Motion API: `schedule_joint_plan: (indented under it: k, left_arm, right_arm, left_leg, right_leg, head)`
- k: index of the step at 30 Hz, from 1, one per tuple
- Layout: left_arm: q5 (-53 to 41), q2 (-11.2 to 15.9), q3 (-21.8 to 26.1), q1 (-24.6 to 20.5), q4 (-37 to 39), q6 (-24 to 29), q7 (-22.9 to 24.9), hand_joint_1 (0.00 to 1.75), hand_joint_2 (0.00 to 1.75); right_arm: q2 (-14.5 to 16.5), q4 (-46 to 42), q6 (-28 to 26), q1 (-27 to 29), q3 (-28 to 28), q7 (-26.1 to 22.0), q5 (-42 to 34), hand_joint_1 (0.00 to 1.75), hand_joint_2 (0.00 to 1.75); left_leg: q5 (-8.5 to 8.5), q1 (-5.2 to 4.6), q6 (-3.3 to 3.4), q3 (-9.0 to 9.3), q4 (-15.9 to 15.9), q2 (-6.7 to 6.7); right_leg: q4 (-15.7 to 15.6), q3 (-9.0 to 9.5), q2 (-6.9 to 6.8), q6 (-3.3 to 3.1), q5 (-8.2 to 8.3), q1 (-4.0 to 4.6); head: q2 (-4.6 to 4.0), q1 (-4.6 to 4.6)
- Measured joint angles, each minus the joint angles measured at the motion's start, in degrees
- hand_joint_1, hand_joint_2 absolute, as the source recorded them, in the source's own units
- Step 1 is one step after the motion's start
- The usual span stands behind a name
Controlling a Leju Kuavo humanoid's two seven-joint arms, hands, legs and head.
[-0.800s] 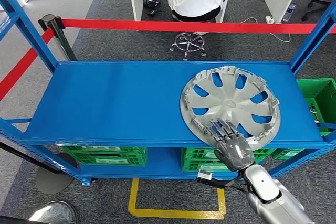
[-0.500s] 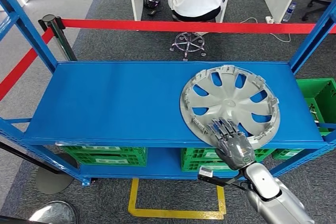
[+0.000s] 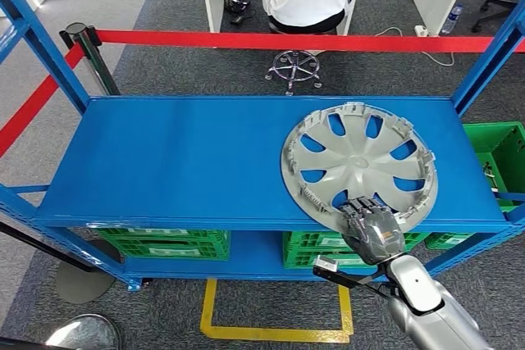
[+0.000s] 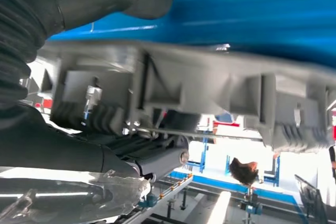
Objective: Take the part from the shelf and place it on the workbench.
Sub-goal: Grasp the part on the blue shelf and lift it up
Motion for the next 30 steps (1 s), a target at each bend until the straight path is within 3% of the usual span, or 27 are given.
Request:
schedule_joint_plan:
  k: [8, 15, 18, 22, 26, 30]
  left_arm:
    - [-0.03, 0.07, 0.00, 0.04, -0.01, -0.17, -0.17, 0.00, 0.00]
    - [-0.19, 0.61, 0.00, 0.18, 0.01, 0.58, -1.90, 0.00, 0.00]
    - [-0.40, 0.74, 0.00, 0.34, 0.01, 1.61, -3.90, 0.00, 0.00]
    - [-0.42, 0.80, 0.00, 0.61, 0.00, 3.20, -6.28, 0.00, 0.00]
    - [-0.38, 0.80, 0.00, 0.90, 0.01, 3.85, -9.41, 0.00, 0.00]
    - [0.97, 0.97, 0.26, 1.34, -0.01, 4.15, -16.40, 0.00, 0.00]
  right_arm:
    - [-0.02, -2.99, 0.47, 1.73, -1.07, -0.02, -0.34, 1.75, 1.75]
    - [-0.71, -10.61, -0.24, 5.86, -1.69, -0.97, 0.71, 1.75, 1.75]
    - [-0.68, -17.21, -3.98, 8.74, -2.79, -3.80, 4.67, 1.75, 1.75]
    - [1.21, -30.34, -4.93, 12.11, -5.54, -9.44, 10.13, 1.75, 1.75]
    - [2.31, -42.36, -4.93, 13.02, -5.91, -9.36, 14.22, 1.75, 1.75]
    - [3.45, -53.53, -5.08, 12.36, -6.84, -12.57, 15.28, 1.75, 1.75]
  left_leg:
    - [0.00, -0.01, 0.00, 0.00, 0.00, 0.00]
    - [0.00, 0.00, 0.00, -0.02, 0.00, 0.00]
    - [0.00, 0.00, 0.00, -0.07, 0.00, 0.00]
    - [-0.01, 0.01, 0.00, -0.15, -0.01, 0.00]
    - [0.00, 0.00, 0.01, -0.19, -0.01, -0.02]
    - [0.01, -0.01, 0.01, -0.16, -0.01, -0.02]
  right_leg:
    - [-0.01, 0.00, 0.01, 0.00, 0.00, 0.00]
    - [0.00, -0.02, -0.01, 0.00, 0.00, 0.00]
    - [0.00, -0.03, -0.01, 0.00, -0.01, 0.00]
    - [0.00, -0.06, 0.00, -0.01, -0.02, 0.00]
    - [0.00, -0.06, -0.05, -0.01, -0.02, 0.00]
    - [-0.01, -0.02, -0.05, 0.00, -0.01, -0.01]
  head:
    - [0.00, 0.01]
    - [0.00, 0.01]
    - [0.00, 0.01]
    - [0.00, -0.01]
    - [0.00, 0.00]
    - [0.00, 0.01]
